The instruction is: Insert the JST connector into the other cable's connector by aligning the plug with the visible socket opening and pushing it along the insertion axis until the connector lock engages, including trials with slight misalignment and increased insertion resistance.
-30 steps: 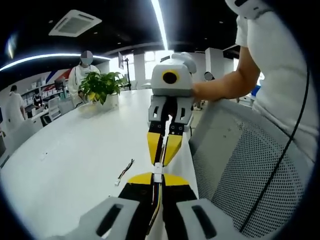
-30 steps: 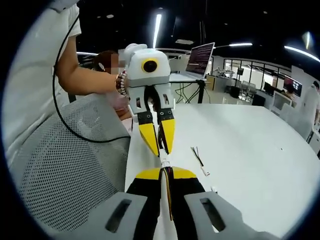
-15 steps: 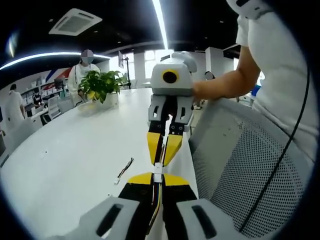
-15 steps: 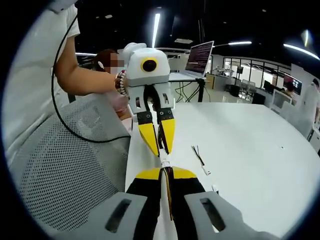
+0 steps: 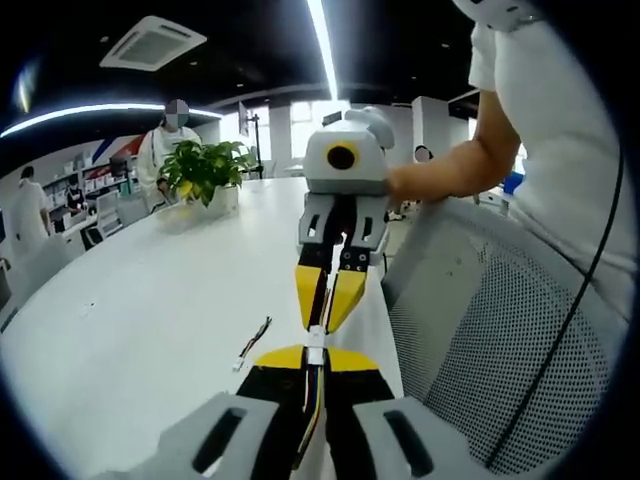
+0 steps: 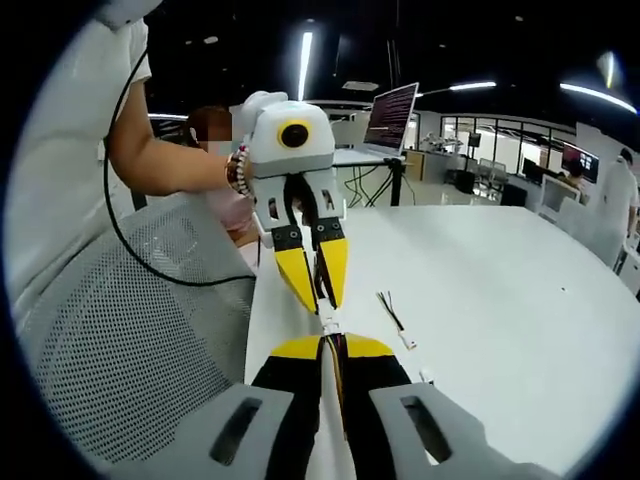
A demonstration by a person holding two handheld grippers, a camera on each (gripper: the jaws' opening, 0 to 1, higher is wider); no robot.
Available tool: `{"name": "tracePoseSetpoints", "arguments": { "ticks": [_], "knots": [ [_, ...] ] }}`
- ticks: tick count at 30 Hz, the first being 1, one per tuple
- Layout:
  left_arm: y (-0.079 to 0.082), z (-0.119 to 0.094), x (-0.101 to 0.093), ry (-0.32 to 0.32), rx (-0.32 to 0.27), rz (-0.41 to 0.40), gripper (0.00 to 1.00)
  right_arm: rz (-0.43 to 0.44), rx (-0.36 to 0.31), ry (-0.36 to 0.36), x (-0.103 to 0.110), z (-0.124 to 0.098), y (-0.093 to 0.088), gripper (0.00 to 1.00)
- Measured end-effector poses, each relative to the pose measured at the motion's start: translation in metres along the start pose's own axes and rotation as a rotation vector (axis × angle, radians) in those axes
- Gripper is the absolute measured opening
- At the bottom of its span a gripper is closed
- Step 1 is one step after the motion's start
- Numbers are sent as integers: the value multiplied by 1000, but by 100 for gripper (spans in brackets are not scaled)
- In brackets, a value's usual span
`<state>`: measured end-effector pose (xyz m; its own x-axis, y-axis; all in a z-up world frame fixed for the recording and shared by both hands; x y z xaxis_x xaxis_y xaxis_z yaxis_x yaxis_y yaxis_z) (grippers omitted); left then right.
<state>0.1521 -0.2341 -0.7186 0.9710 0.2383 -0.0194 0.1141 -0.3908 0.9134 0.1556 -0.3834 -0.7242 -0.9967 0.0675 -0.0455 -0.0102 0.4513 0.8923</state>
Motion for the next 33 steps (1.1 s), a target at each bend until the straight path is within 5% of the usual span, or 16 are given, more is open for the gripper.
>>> {"name": "tracePoseSetpoints", "arguments": {
  "ticks": [5,17,33],
  "knots": [
    [6,-3,8,5,-31,5,0,8,-31,-7,-11,-4,5,3],
    [28,2,67,23,-36,71,0,-45,-52,-61,-69,-3,17,4],
    [5,28,139,56,7,17,0,-4,-48,-87,-141,25,-12,4]
  ]
}}
Point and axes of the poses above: the point that each gripper's makers call its tool centre point, and the gripper's own axes: z roughly forward along the fingers, x roughly to its left, y roughly out of its top, the point moved 8 cm from there along -z, roughly backward along the fingers, and after that the axes turned 4 degrees about -z, right-handed, at the moved point
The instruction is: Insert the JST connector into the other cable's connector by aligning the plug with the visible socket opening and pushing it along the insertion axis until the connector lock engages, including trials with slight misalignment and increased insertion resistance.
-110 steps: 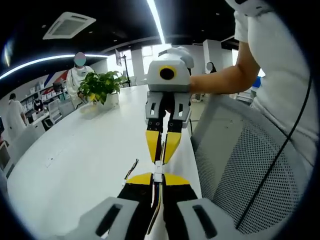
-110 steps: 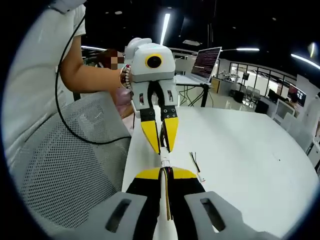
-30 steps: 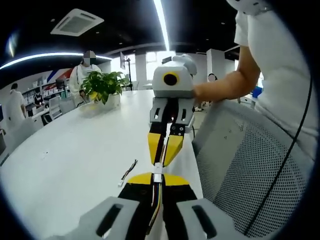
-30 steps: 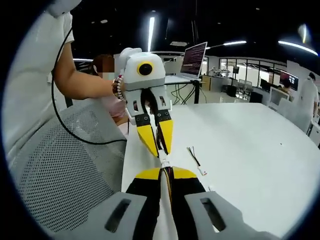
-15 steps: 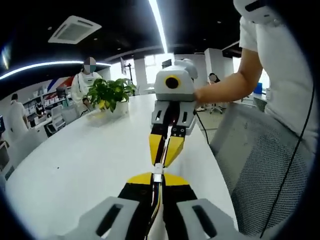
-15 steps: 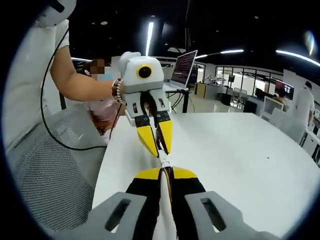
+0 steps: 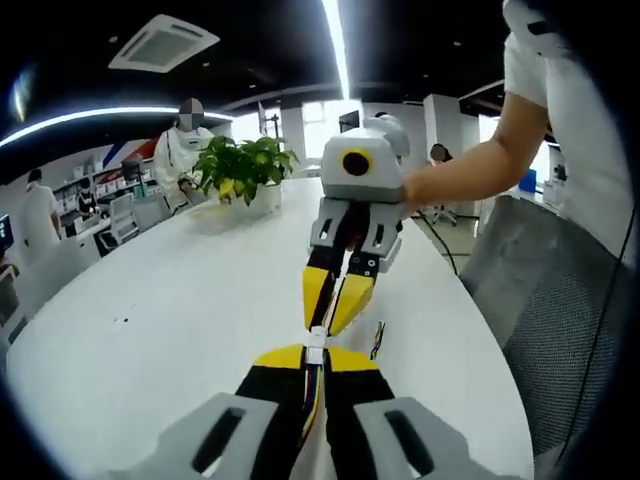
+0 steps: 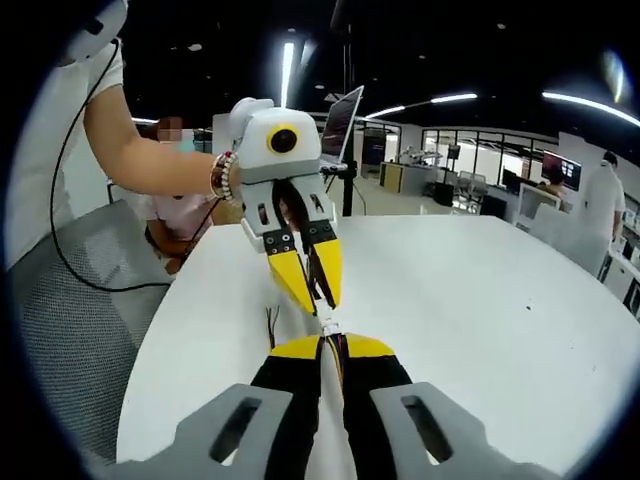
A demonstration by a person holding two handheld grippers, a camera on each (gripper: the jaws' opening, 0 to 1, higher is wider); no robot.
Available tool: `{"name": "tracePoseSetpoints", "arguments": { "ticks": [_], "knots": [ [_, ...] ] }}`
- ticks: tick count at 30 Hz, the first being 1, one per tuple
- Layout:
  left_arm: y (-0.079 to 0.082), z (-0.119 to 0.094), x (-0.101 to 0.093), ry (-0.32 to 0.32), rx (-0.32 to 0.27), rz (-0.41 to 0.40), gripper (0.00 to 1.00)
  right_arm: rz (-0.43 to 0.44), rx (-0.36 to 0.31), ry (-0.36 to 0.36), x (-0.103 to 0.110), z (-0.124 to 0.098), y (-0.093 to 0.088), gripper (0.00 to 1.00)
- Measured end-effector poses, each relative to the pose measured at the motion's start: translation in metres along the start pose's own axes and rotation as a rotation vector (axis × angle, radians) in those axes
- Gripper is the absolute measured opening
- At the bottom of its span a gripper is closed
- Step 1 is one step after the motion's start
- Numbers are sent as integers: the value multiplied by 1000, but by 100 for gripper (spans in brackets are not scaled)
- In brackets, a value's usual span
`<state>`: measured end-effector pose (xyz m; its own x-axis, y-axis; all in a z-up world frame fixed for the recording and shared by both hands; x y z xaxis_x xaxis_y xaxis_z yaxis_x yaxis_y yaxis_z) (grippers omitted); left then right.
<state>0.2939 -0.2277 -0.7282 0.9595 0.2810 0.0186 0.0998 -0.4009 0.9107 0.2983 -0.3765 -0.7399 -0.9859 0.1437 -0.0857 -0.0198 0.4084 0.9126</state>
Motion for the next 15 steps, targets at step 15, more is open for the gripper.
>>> {"name": "tracePoseSetpoints", "arguments": {
  "ticks": [15],
  "knots": [
    [-30,28,27,-9,73,-53,0,59,60,-3,-24,22,-36,4]
  ]
}}
Point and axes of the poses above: the point that each gripper's makers call its tool centre point, and the gripper's own axes: z roughly forward along the fingers, x roughly to its left, y roughly out of its top, the point moved 8 cm from there along -z, roughly backward along the fingers, and after that the axes turned 4 degrees about -z, right-handed, at the moved point
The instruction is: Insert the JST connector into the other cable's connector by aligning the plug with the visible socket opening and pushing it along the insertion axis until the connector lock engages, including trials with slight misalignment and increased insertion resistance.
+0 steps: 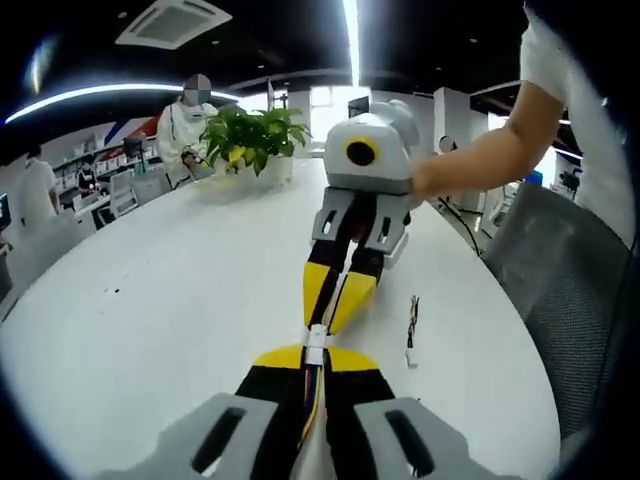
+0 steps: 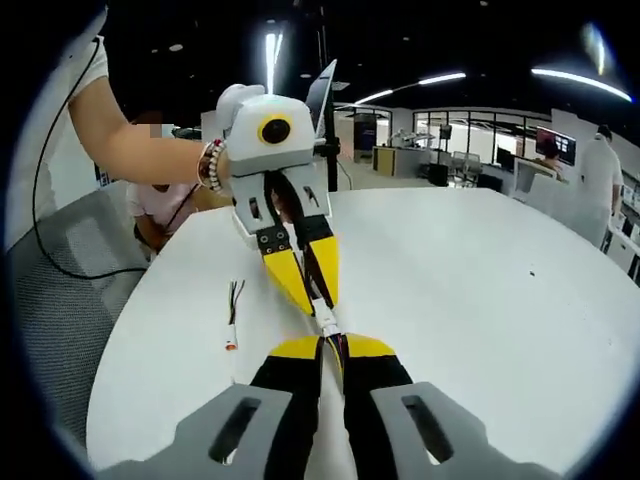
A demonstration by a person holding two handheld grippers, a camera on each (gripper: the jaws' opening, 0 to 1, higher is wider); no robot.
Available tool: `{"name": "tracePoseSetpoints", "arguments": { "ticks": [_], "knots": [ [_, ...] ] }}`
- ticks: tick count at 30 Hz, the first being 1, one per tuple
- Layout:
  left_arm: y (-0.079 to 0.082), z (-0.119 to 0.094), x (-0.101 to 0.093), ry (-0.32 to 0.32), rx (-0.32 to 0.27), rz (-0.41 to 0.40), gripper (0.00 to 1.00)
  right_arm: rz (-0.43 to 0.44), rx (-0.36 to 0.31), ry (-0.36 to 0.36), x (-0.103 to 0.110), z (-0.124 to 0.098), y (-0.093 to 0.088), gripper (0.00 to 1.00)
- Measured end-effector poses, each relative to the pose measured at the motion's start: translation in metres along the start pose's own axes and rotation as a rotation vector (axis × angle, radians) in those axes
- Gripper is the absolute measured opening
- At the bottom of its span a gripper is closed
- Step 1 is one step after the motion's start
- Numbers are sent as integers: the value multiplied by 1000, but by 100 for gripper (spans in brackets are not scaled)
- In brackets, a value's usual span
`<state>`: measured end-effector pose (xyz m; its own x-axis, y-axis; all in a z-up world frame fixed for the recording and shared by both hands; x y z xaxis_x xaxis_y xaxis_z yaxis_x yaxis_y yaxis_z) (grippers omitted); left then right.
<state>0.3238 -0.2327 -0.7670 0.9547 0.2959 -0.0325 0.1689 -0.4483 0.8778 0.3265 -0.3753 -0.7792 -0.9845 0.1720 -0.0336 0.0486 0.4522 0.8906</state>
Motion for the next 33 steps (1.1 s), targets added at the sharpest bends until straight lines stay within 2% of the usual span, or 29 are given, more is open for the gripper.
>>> {"name": "tracePoseSetpoints", "arguments": {
  "ticks": [4,9,17,23,33],
  "knots": [
    [-5,5,-1,11,18,-17,0,40,7,2,-2,5,-8,5],
    [-12,9,-2,30,32,-42,0,34,27,-2,-1,8,-12,5],
    [-20,12,-3,53,51,-63,0,72,48,-18,1,14,-19,6],
    [-25,16,-4,68,99,-58,0,76,71,-17,2,18,-22,7],
    [-25,17,-2,91,92,-85,0,88,61,-40,-2,17,-24,8]
  ]
}}
Point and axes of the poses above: the point that each gripper's makers call its tool centre point, and the gripper's own axes: z roughly forward along the fingers, x roughly to its left, y roughly out of its top, the point moved 8 cm from there along -z, roughly backward along the fingers, and after that the axes turned 4 degrees about -z, right-handed, at the moved point
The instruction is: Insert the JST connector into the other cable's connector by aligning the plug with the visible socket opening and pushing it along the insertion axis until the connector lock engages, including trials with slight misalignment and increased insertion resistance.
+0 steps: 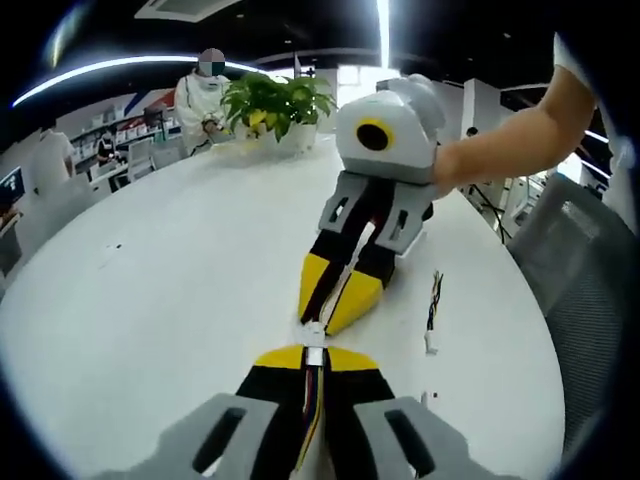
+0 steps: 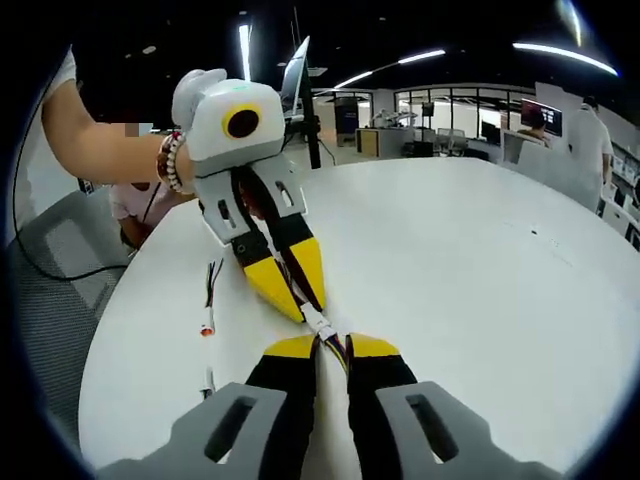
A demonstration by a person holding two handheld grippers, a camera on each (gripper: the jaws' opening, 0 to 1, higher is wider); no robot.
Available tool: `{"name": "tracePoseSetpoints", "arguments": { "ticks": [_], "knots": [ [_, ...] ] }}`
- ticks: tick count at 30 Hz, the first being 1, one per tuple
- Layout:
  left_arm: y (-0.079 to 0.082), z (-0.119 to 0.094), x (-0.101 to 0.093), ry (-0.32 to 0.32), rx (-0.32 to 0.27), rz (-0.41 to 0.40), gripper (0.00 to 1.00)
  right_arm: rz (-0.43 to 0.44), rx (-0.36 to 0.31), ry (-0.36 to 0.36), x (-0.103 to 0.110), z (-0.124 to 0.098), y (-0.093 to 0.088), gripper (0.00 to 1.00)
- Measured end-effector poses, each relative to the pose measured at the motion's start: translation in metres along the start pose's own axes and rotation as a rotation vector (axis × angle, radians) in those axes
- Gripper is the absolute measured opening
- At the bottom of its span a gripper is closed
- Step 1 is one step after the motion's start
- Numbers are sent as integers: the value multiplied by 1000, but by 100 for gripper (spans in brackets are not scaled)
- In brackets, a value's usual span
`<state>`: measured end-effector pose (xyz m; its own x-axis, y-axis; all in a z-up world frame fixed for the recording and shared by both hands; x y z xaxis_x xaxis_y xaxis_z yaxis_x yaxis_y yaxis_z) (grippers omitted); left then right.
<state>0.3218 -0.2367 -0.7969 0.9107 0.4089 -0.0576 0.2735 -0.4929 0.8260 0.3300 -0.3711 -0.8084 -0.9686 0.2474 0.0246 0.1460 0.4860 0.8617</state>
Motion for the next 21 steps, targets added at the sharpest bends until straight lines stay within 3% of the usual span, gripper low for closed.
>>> {"name": "tracePoseSetpoints", "arguments": {
  "ticks": [5,9,21],
  "knots": [
    [0,0,0,5,-1,-27,0,18,4,-14,-1,-1,1,12],
    [5,-3,1,15,-33,-46,0,35,1,-25,-1,-2,3,22],
    [17,-28,-4,58,-95,-72,9,12,-13,-50,6,-25,17,21]
  ]
}}
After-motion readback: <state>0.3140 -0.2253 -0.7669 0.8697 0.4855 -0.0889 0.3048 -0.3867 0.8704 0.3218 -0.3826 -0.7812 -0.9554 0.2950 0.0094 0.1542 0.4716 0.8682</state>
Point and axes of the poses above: the point that each gripper's makers call its tool centre point, and the gripper's own axes: z roughly forward along the fingers, x roughly to its left, y roughly out of its top, the point moved 8 cm from there along -z, roughly backward along the fingers, and after that the axes turned 4 degrees about -z, right-handed, at the moved point
